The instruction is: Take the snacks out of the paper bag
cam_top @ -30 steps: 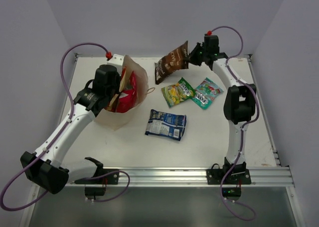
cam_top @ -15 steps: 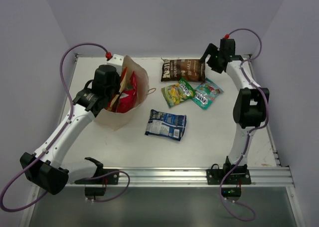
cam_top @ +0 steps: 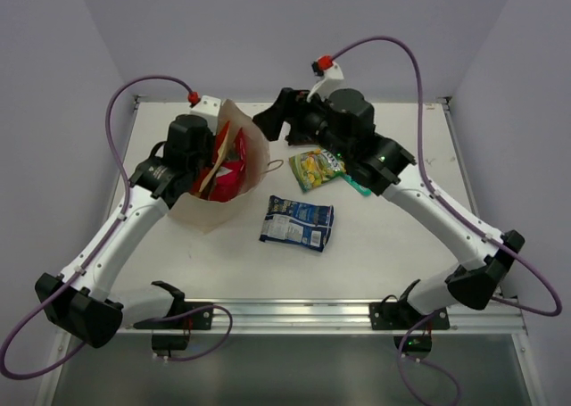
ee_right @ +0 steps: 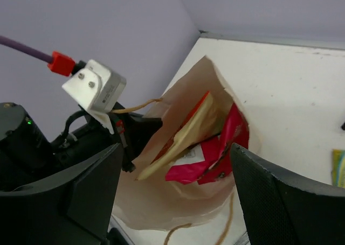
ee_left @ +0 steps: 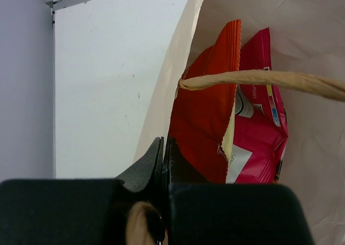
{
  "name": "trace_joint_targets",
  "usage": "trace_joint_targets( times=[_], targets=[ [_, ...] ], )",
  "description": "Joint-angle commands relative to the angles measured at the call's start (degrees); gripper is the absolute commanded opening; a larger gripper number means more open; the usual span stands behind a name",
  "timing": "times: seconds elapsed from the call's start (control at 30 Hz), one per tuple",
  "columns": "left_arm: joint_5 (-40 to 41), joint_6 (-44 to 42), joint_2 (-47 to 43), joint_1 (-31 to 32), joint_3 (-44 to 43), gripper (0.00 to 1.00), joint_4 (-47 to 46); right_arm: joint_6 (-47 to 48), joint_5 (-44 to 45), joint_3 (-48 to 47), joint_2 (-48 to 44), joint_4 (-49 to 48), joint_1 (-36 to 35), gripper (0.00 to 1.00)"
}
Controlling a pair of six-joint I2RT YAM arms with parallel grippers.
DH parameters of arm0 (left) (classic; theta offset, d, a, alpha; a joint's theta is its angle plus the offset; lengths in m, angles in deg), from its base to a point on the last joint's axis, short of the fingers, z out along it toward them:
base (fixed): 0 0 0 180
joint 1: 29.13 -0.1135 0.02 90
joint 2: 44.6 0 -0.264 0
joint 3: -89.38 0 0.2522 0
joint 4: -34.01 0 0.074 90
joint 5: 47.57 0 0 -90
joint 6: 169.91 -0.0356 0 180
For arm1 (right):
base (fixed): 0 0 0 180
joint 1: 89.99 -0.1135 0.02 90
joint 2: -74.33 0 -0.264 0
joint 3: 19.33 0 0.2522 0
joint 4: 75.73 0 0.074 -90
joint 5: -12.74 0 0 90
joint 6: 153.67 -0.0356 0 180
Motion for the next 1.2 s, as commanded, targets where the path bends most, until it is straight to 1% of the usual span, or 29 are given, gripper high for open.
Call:
trace_joint_targets(
  times=[0.0,0.07,0.13,0.17,0.3,0.53,0.6,0.63,0.67,0.7,0.73,0.8,0.83,0.93,1.03,1.07,1.17],
  targets=[
    [0.22,0.98,-1.60,-0.19,-3.11,0.00,-0.32,-0.09,4.89,-0.78,6.57,-0.67,-3.12,0.82],
    [0.05,1.69,-2.13,-0.27,-3.11,0.00,-0.06,-0.79,5.41,-1.76,10.70,-0.24,-4.09,0.81],
    [-0.13,2.21,-2.74,-0.19,-3.03,0.00,0.21,-1.15,5.06,-3.68,13.60,1.08,-4.53,0.77],
    [-0.22,2.31,-2.92,-0.19,-3.02,0.00,0.30,-1.23,4.54,-3.96,16.05,1.17,-4.62,0.77],
    [-0.57,2.83,-3.88,-0.19,-2.94,0.00,0.74,-2.28,5.14,-4.58,20.98,1.70,-4.71,0.75],
    [-2.06,3.54,-4.59,-0.19,-2.85,0.00,0.82,-2.90,6.38,-3.87,27.05,1.35,-4.71,0.76],
    [-2.50,3.62,-4.59,-0.19,-2.94,0.00,0.74,-2.82,6.12,-3.61,28.46,0.39,-4.71,0.72],
    [-2.94,3.62,-4.50,-0.19,-2.94,0.00,0.74,-2.73,5.94,-3.43,28.73,-0.05,-4.62,0.68],
    [-3.12,3.71,-4.50,-0.19,-2.85,0.00,0.74,-2.29,5.77,-3.26,28.90,-1.10,-4.71,0.55],
    [-3.21,3.71,-4.50,-0.19,-2.94,0.00,0.56,-1.94,5.59,-2.91,28.91,-1.72,-4.71,0.45],
    [-3.21,3.71,-4.50,-0.19,-2.85,0.00,0.47,-1.68,5.33,-2.82,28.64,-2.16,-4.71,0.27],
    [-3.21,3.71,-4.42,-0.19,-2.41,0.00,0.21,-0.36,5.32,-2.82,27.86,-2.86,-4.71,0.08],
    [-3.21,3.63,-4.50,-0.19,-2.15,0.00,0.21,0.25,5.15,-2.82,26.46,-3.22,-4.71,0.01],
    [-2.77,3.62,-4.15,-0.19,-1.09,0.00,-0.58,2.10,4.10,-3.60,23.20,-3.13,-4.71,0.00],
    [-1.72,3.71,-3.45,-0.19,-0.13,0.00,-1.02,3.86,1.99,-8.07,18.81,0.02,-4.71,0.00],
    [-1.28,3.89,-2.75,-0.19,-0.04,0.00,-0.85,4.65,1.03,-10.09,17.32,1.42,-4.71,0.00],
    [0.21,4.33,-1.52,-0.19,-0.04,0.00,-0.41,5.70,-0.12,-20.71,15.64,9.32,-4.62,0.00]
  ],
)
